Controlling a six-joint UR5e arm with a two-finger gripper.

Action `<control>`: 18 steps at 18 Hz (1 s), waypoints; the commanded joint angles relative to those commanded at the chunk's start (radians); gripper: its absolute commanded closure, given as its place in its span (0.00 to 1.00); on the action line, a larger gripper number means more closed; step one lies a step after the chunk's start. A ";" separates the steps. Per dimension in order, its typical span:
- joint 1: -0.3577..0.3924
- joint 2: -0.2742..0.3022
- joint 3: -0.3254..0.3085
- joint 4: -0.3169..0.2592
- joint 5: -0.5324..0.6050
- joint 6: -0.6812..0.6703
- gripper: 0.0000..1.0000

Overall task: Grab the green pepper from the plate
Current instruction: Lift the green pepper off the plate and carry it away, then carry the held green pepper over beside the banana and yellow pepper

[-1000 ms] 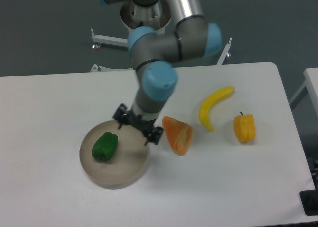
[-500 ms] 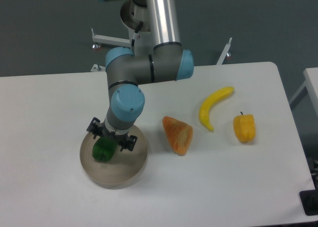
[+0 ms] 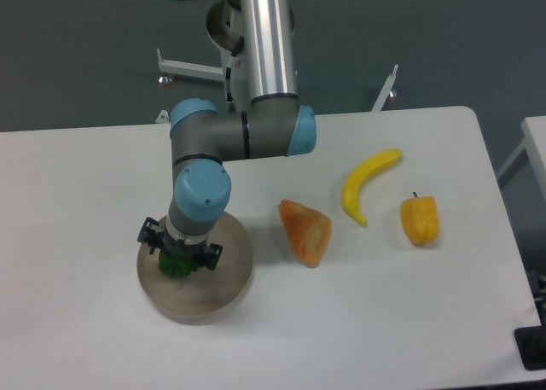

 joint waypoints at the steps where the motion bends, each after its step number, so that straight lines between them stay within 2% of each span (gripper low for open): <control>1: 0.002 0.017 0.008 -0.003 0.015 0.011 0.99; 3: 0.017 0.043 0.024 0.000 0.020 0.029 0.99; 8: 0.138 0.112 0.055 -0.011 0.019 0.184 0.98; 9: 0.173 0.121 0.067 -0.029 0.019 0.222 0.98; 11: 0.247 0.129 0.129 -0.139 0.020 0.375 0.98; 13: 0.326 0.121 0.185 -0.225 0.023 0.539 0.98; 15: 0.377 0.118 0.207 -0.264 0.055 0.650 0.99; 16: 0.397 0.109 0.221 -0.281 0.103 0.755 0.99; 18: 0.420 0.082 0.241 -0.282 0.179 0.881 0.99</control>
